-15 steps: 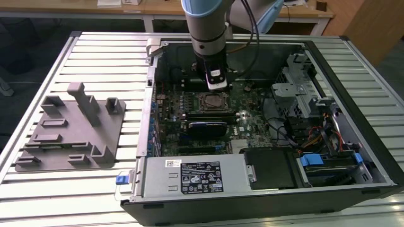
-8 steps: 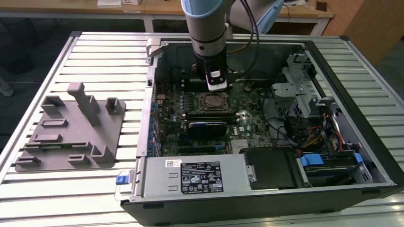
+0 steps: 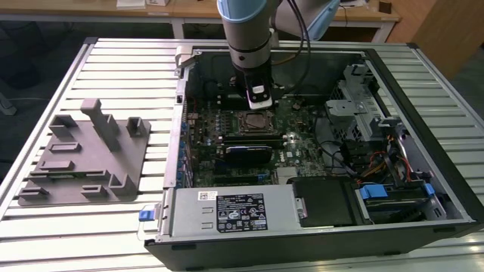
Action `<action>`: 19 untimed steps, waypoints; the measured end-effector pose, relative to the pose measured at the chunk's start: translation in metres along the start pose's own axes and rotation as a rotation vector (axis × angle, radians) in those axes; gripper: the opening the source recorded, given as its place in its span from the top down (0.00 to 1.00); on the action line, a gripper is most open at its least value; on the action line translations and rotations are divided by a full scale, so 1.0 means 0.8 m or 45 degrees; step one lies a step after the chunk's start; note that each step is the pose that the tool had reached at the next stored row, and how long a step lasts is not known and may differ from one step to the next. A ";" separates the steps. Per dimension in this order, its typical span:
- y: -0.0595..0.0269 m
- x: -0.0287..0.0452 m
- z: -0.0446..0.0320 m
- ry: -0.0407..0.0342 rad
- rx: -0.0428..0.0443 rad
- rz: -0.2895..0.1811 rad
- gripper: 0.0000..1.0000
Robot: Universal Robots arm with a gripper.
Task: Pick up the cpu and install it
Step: 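Install the first cpu locking lever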
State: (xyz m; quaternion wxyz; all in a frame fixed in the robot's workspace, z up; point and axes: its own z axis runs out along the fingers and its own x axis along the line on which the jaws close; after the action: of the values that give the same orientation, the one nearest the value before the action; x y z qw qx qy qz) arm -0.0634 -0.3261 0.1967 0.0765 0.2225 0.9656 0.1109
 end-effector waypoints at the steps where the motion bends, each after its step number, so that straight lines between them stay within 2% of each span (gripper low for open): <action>1: 0.000 0.0000 0.0000 -0.0001 0.000 0.000 0.89; 5: 0.000 0.0000 -0.0007 -0.0006 0.000 0.000 0.89; 9: 0.002 -0.0006 -0.0061 -0.0013 0.000 0.000 0.89; 11: 0.002 -0.0006 -0.0062 -0.0037 0.004 -0.001 0.89; 15: 0.002 -0.0006 -0.0063 -0.0072 0.004 -0.002 0.89; 16: 0.002 -0.0005 -0.0063 -0.0127 0.001 -0.003 0.89; 19: 0.001 -0.0005 -0.0056 -0.0379 -0.016 -0.008 0.89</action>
State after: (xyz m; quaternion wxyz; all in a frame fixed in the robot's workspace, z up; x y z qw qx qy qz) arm -0.0634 -0.3260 0.2013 0.0926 0.2207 0.9643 0.1134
